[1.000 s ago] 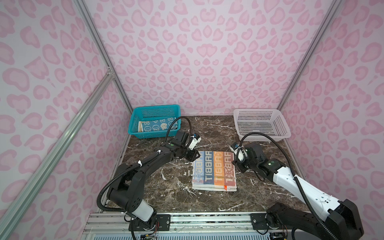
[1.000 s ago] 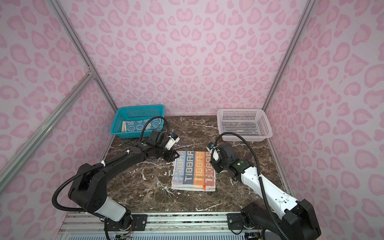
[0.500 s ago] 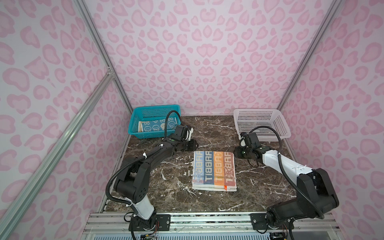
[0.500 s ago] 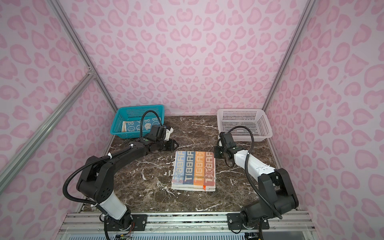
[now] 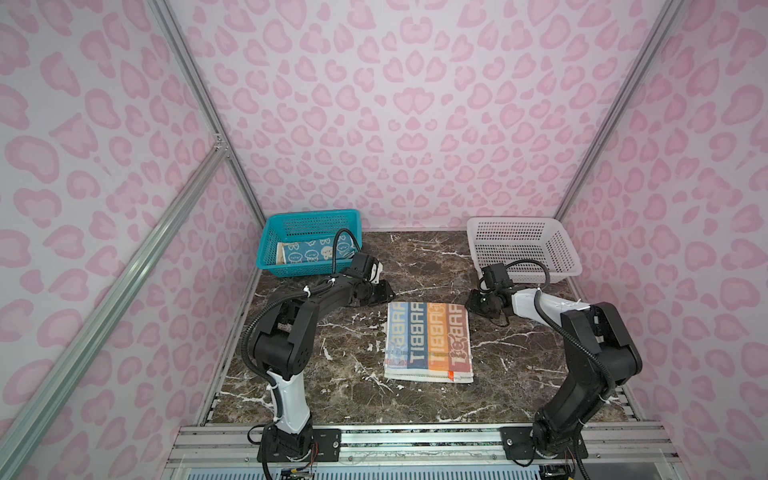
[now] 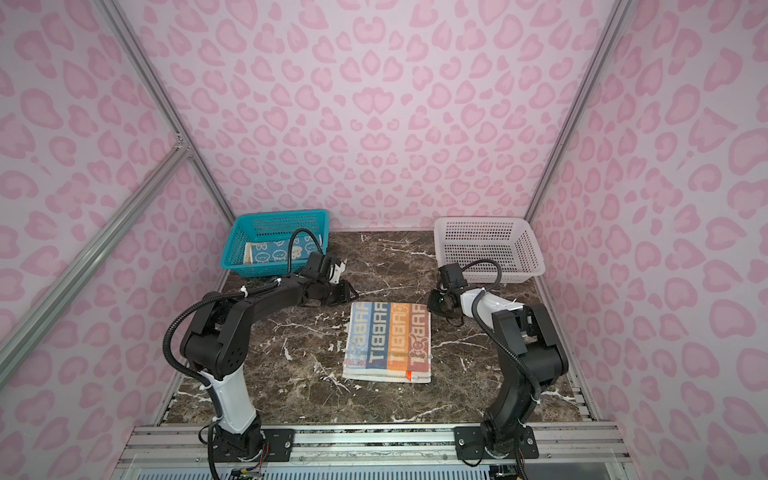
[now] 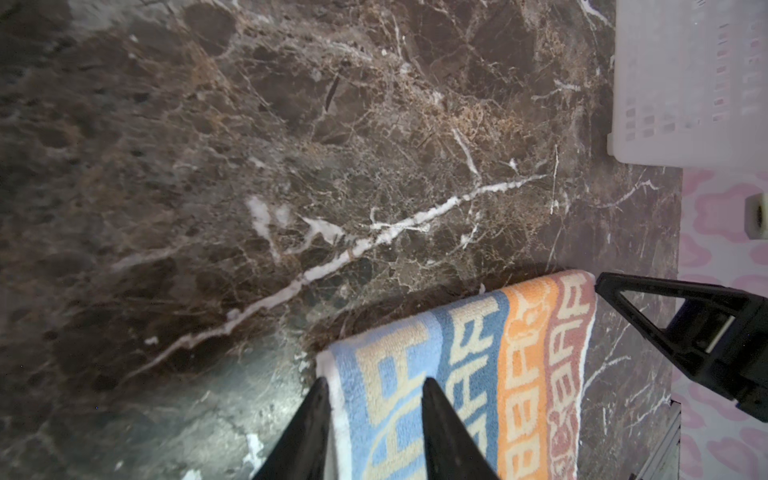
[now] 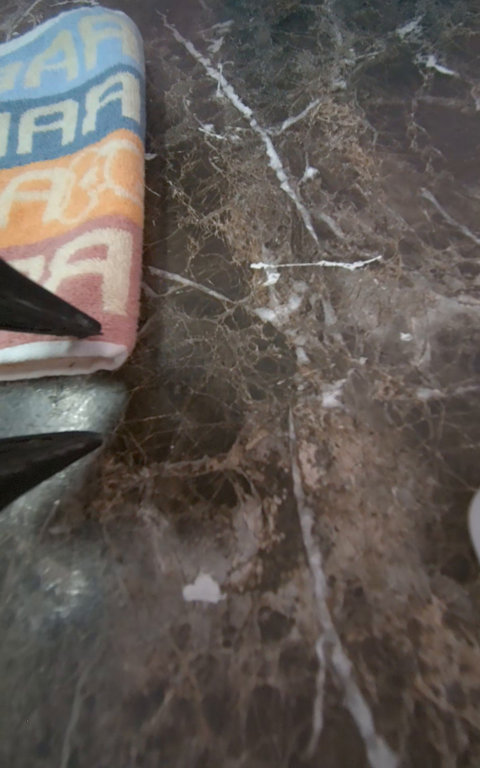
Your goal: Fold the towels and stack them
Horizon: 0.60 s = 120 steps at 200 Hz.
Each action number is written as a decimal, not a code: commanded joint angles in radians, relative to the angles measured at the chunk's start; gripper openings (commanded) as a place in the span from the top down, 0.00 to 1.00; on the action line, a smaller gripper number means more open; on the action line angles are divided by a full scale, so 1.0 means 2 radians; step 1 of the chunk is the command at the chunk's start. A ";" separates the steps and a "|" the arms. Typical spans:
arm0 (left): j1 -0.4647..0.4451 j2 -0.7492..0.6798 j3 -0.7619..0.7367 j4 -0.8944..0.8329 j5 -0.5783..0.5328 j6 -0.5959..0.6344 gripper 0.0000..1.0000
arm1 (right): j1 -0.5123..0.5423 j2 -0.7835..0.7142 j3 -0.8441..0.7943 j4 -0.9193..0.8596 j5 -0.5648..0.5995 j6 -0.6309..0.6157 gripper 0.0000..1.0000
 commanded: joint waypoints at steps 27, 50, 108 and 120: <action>0.002 0.025 0.013 -0.013 0.024 0.001 0.66 | 0.000 0.029 0.018 0.008 -0.015 0.012 0.61; 0.001 0.023 0.008 -0.021 0.027 0.005 0.68 | 0.000 0.031 0.019 0.005 -0.019 0.016 0.61; 0.002 0.031 0.001 -0.034 0.020 0.011 0.65 | 0.008 0.035 0.019 0.003 -0.020 0.016 0.66; 0.002 0.037 0.003 -0.031 0.019 0.008 0.65 | 0.011 0.036 0.023 0.000 -0.017 0.015 0.70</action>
